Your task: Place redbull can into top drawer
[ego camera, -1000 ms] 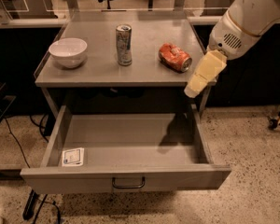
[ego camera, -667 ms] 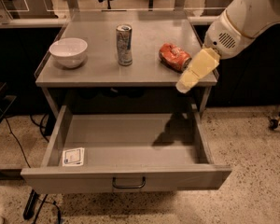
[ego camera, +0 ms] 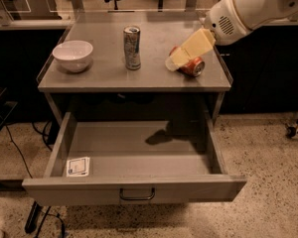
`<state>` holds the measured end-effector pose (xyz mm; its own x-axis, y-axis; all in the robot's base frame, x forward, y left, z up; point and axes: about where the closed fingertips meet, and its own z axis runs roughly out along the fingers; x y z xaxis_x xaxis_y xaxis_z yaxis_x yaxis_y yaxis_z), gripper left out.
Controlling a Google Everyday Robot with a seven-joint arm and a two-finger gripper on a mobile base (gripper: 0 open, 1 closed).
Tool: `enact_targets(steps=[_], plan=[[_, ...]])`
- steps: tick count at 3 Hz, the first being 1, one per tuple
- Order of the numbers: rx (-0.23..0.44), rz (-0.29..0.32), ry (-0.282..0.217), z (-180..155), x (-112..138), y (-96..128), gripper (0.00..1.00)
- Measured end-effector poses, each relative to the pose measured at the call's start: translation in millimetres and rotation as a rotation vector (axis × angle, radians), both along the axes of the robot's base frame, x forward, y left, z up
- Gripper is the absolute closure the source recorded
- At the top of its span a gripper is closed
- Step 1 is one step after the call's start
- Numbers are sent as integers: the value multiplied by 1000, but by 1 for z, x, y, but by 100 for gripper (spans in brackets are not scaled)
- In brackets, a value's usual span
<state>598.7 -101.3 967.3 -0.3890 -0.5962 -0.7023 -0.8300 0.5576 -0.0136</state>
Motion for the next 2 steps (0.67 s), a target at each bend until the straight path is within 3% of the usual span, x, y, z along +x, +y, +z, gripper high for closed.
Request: enact_targets(steps=[2], plan=[[24,-7,-8,1,2,6,0]])
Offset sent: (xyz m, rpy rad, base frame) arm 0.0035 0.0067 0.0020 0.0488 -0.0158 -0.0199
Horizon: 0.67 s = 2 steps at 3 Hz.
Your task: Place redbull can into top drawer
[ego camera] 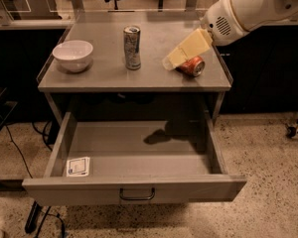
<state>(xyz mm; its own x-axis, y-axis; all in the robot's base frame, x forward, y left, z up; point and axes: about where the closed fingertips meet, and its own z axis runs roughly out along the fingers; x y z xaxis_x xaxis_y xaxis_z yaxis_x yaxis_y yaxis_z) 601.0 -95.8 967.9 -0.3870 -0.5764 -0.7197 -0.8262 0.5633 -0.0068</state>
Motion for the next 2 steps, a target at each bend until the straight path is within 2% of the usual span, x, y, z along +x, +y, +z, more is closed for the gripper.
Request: enact_targets(steps=[1,2], plan=[[106,-32,28,-15,11,34,0],[257,-85,-16,-15,53,78,0]])
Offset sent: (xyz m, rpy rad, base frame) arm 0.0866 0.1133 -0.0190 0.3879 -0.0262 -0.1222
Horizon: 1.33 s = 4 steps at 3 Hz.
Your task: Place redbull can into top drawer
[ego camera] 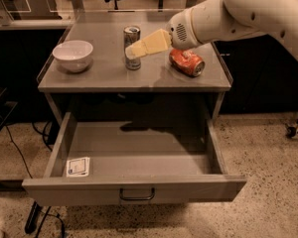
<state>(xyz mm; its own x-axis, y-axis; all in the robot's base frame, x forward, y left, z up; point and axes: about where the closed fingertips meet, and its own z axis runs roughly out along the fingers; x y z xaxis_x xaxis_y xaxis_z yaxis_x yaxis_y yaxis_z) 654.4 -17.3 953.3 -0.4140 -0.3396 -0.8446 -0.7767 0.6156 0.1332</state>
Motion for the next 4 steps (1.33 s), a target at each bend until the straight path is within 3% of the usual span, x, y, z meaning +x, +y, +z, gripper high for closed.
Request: enact_targets(steps=[1,2,3,4], plan=[[0,0,0,0,0,0,0],[63,-41,-4,-9,15,7,0],[137,-145,-61,-15,64,9,0],[162,-180,-98,-8,77,7,0]])
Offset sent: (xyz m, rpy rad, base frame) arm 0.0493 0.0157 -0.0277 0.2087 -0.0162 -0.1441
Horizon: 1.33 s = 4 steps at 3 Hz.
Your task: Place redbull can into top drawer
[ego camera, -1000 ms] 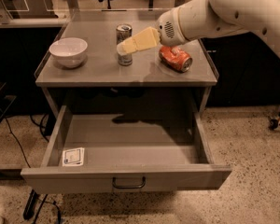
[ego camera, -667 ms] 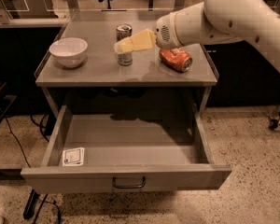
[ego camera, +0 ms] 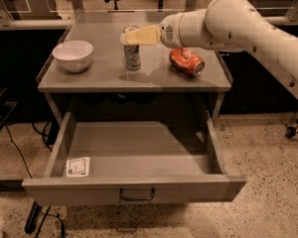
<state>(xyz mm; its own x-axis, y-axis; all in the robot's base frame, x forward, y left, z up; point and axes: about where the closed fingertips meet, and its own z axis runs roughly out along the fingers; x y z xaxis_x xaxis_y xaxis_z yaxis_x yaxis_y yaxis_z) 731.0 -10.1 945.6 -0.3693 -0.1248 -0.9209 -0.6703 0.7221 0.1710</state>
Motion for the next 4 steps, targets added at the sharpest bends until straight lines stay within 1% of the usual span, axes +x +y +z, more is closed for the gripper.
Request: enact_targets(steps=[1,2,3,4], plan=[[0,0,0,0,0,0,0],[21,-10,23,-9,9,5,0],[76,-41,12,-11,43,19,0],[80,-42,11,-11,44,20,0]])
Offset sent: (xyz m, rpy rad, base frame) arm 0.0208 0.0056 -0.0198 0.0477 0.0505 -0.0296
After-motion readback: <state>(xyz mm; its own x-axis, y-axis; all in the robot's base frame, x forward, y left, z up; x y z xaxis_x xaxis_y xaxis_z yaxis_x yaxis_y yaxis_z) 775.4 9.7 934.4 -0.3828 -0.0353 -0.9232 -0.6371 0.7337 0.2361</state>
